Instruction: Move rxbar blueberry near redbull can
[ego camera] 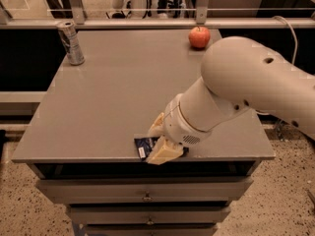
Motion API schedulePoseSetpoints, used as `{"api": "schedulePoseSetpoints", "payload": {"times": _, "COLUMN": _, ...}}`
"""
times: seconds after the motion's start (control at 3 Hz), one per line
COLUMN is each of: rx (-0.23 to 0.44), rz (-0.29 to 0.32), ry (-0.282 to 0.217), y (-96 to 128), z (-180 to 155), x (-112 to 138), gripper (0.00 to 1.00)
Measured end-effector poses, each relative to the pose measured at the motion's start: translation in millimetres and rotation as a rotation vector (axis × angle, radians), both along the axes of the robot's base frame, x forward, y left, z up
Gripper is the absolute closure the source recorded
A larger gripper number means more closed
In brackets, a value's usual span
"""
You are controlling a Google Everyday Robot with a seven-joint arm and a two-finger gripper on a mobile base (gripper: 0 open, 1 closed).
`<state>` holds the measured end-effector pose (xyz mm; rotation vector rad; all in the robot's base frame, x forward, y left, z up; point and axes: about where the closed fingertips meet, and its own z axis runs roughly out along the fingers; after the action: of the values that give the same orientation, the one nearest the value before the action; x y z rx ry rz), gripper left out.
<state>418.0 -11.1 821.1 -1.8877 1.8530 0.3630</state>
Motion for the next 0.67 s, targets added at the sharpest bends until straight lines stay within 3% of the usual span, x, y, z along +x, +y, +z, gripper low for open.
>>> {"api": "schedulePoseSetpoints", "payload": {"times": 0.33, "rx": -0.012, "rz": -0.005, "ry": -0.021, "y": -4.1, "z": 30.0, "x": -3.5, "gripper": 1.00}}
{"api": "schedulePoseSetpoints", "payload": {"times": 0.67, "rx": -0.030, "rz": -0.011, "ry": -0.060, "y": -10.1, "z": 65.5, "x": -1.8, "gripper": 1.00}}
